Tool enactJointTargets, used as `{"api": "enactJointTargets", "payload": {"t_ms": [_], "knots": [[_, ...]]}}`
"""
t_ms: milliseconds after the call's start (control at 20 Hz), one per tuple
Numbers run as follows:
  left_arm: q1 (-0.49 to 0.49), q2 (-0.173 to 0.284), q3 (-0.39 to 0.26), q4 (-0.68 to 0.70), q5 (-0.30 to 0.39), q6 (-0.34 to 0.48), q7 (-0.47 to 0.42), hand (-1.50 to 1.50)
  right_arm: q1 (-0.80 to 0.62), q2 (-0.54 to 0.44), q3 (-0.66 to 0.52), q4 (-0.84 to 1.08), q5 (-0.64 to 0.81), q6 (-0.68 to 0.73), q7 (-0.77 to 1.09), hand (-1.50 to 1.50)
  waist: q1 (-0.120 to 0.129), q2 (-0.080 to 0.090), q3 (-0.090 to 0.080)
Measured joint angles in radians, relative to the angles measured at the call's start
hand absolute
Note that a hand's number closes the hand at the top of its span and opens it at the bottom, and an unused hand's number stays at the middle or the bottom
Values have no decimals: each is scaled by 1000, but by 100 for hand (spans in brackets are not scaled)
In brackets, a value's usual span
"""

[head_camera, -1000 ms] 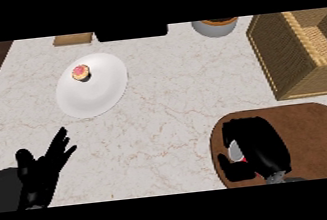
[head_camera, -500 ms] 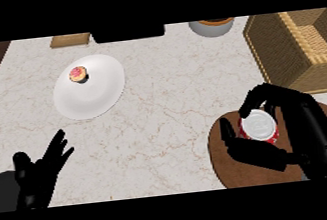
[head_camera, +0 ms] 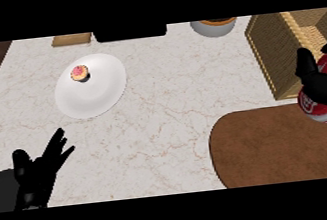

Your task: Pick the can from the cutting board and place it in the basket

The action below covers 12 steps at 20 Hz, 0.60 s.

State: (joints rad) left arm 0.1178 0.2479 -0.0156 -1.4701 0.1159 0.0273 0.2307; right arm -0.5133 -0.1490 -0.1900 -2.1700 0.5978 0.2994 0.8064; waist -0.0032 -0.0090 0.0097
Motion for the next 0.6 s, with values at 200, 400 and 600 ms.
{"api": "enactJointTargets", "payload": {"t_ms": [200,400,600], "knots": [[-6,-3,-1,0,-4,-3,1,0,-154,-106,-124,129,-67,33,41,150,7,2,0],[-6,-14,-8,1,-18,5,-5,0,-248,-210,-210,283,-119,61,24,150,11,3,0],[-16,-12,2,16,-18,-7,-19,0,-280,-284,-242,440,-114,45,-70,150,16,5,1]]}}
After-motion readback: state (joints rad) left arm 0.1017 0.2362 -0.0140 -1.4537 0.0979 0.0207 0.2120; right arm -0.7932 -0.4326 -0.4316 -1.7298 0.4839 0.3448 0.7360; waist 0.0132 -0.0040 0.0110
